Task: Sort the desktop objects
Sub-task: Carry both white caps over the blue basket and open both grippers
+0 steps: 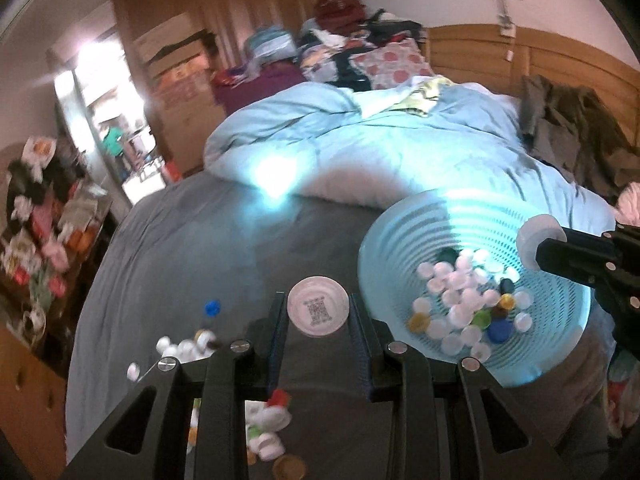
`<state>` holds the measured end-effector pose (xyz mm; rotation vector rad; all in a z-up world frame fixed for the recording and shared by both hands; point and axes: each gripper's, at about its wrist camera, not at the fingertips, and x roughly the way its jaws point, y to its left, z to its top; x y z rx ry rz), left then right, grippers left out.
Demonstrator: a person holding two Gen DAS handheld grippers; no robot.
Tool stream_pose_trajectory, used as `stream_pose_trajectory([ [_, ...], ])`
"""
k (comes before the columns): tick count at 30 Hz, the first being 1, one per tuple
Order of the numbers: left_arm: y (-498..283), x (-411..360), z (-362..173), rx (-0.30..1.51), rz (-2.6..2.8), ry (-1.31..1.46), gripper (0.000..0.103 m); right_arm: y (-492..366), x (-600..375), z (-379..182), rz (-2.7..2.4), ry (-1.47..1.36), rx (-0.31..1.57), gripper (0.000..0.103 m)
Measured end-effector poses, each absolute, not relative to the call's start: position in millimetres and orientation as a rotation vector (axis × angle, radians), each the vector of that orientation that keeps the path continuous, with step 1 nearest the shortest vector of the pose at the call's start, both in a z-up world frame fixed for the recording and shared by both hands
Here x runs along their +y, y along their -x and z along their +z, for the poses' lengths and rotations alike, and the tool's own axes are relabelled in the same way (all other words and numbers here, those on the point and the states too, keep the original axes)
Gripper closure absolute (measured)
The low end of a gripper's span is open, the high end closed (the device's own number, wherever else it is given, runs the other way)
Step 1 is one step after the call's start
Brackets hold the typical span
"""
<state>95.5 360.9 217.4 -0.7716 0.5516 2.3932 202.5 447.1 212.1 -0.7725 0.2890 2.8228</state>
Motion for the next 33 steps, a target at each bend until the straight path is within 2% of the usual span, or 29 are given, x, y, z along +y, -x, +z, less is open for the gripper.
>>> stream_pose_trajectory([
  [14, -101, 449, 229, 0.642, 2.287, 0.748, 0.071, -225, 502, 220, 2.739, 0.751, 0.367, 0.094],
  [33, -95, 482, 218, 0.668, 2.248, 0.788, 0.071, -235, 520, 207, 2.712, 0.765, 0.42, 0.094],
])
